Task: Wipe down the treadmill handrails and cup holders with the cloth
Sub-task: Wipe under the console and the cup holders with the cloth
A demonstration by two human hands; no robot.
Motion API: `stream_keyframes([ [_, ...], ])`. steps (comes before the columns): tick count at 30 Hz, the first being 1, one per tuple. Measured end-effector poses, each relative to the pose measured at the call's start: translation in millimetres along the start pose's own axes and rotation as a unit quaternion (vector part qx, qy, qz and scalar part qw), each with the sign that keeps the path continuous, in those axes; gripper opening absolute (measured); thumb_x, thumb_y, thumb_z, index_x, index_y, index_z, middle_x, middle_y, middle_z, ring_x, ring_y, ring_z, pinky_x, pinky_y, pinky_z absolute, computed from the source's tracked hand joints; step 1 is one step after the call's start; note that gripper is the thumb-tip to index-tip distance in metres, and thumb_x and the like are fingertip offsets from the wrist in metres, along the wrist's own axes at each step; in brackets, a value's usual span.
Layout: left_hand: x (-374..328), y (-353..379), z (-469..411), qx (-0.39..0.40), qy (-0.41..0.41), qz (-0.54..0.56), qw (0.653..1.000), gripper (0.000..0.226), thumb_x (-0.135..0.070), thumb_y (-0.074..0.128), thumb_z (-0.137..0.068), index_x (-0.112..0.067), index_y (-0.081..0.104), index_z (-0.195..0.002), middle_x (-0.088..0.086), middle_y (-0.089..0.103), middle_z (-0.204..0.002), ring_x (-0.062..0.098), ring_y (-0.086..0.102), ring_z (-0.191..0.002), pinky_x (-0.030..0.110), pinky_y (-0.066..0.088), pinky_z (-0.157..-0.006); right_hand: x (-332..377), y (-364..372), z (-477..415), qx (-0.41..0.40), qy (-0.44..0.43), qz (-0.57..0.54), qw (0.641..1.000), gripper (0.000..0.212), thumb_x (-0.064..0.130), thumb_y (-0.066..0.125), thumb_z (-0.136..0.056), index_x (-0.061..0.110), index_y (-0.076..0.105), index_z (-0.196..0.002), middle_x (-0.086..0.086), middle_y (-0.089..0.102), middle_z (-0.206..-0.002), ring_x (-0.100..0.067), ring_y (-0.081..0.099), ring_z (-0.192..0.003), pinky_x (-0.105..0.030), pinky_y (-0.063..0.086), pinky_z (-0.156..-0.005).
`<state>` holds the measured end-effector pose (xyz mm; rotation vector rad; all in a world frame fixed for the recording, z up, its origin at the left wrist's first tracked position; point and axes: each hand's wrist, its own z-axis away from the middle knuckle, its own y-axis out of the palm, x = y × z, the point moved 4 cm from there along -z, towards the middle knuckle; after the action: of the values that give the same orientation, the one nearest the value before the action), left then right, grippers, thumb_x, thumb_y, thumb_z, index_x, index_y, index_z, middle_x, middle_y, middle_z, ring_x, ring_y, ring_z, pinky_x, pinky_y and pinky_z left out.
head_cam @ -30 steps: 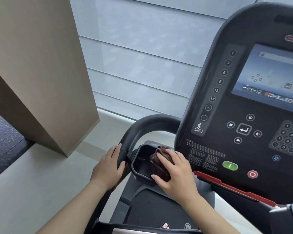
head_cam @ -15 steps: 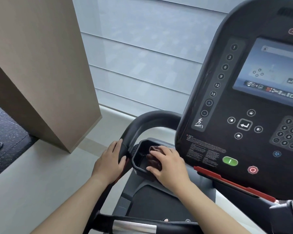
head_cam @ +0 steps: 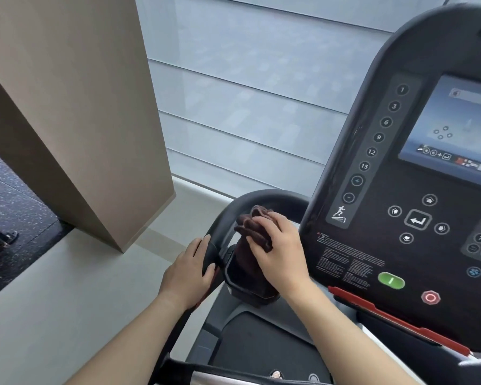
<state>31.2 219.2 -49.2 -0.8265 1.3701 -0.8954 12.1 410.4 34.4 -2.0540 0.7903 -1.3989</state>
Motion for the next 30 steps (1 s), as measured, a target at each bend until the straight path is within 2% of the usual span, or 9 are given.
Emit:
stream_keyframes([
  [2,0.0,-0.5,0.4,-0.001,0.000,-0.001,1.000,0.060,-0.041,0.041,-0.091,-0.029,0.015,-0.144,-0.011,0.024,-0.150,0.017,0.042,-0.125,0.036,0.050,-0.084,-8.0,16.6,-9.5,0.063,0.042,0.030,0.997,0.034,0.028,0.062,-0.085,0.021,0.060,-0.119,0.000,0.053,-0.128,-0.025,0.044,-0.120,-0.039,0.038,-0.100],
  [5,-0.7,-1.2,-0.2,0.000,0.004,0.001,1.000,0.059,-0.040,0.040,-0.091,-0.029,0.017,-0.143,-0.011,0.026,-0.149,0.017,0.043,-0.123,0.037,0.050,-0.083,-18.7,34.4,-4.3,0.137,0.077,0.110,0.981,0.035,0.031,0.057,-0.087,0.029,0.056,-0.123,0.004,0.048,-0.132,-0.025,0.039,-0.120,-0.043,0.039,-0.096],
  [8,1.6,-0.8,-1.3,0.002,0.000,0.007,1.000,0.059,-0.041,0.040,-0.091,-0.030,0.016,-0.144,-0.012,0.026,-0.148,0.016,0.042,-0.124,0.037,0.049,-0.085,-16.5,32.9,-1.9,0.136,0.070,0.057,0.987,0.033,0.031,0.059,-0.086,0.028,0.059,-0.119,0.004,0.051,-0.130,-0.024,0.041,-0.120,-0.045,0.039,-0.097],
  [12,1.3,-1.6,-1.7,0.004,-0.001,0.022,1.000,0.056,-0.041,0.038,-0.092,-0.031,0.017,-0.144,-0.012,0.028,-0.148,0.016,0.041,-0.124,0.038,0.049,-0.086,-5.4,18.5,-1.3,0.079,0.071,-0.037,0.994,0.028,0.034,0.062,-0.084,0.033,0.061,-0.112,0.011,0.056,-0.118,-0.018,0.051,-0.111,-0.036,0.045,-0.094],
  [15,2.3,-4.8,1.4,-0.003,0.000,0.047,0.999,0.051,-0.037,0.034,-0.095,-0.031,0.020,-0.143,-0.011,0.031,-0.147,0.017,0.043,-0.123,0.039,0.049,-0.087,8.8,25.8,7.3,0.112,0.063,-0.066,0.989,0.029,0.037,0.063,-0.083,0.034,0.061,-0.112,0.011,0.057,-0.116,-0.016,0.052,-0.110,-0.034,0.043,-0.095],
  [18,13.0,-4.5,14.2,-0.003,-0.017,0.069,0.997,0.050,-0.037,0.031,-0.095,-0.029,0.021,-0.143,-0.009,0.035,-0.146,0.018,0.044,-0.123,0.039,0.047,-0.090,15.2,43.1,22.2,0.179,0.049,0.000,0.983,0.034,0.037,0.061,-0.084,0.030,0.061,-0.117,0.006,0.055,-0.124,-0.019,0.049,-0.115,-0.039,0.041,-0.098],
  [25,19.4,-4.5,29.1,-0.006,-0.040,0.067,0.997,0.049,-0.036,0.028,-0.096,-0.023,0.025,-0.143,-0.005,0.040,-0.144,0.017,0.044,-0.124,0.037,0.046,-0.094,2.4,22.6,58.2,0.209,0.027,0.090,0.973,0.033,0.039,0.058,-0.085,0.036,0.057,-0.118,0.011,0.049,-0.127,-0.019,0.044,-0.114,-0.040,0.042,-0.094],
  [27,18.0,-5.2,27.4,-0.006,-0.036,0.068,0.997,0.049,-0.034,0.029,-0.096,-0.021,0.026,-0.143,-0.004,0.041,-0.143,0.018,0.044,-0.124,0.037,0.045,-0.094,-6.2,9.2,64.2,0.195,0.027,0.101,0.975,0.032,0.038,0.060,-0.084,0.035,0.059,-0.116,0.011,0.051,-0.125,-0.018,0.045,-0.115,-0.039,0.042,-0.094],
  [30,17.3,-4.9,27.3,-0.007,-0.038,0.062,0.997,0.050,-0.033,0.029,-0.096,-0.019,0.026,-0.143,-0.002,0.040,-0.144,0.019,0.043,-0.126,0.036,0.043,-0.094,-13.5,-8.7,66.0,0.099,0.037,0.078,0.991,0.033,0.030,0.068,-0.082,0.026,0.065,-0.114,0.004,0.056,-0.122,-0.022,0.049,-0.116,-0.037,0.041,-0.098],
])
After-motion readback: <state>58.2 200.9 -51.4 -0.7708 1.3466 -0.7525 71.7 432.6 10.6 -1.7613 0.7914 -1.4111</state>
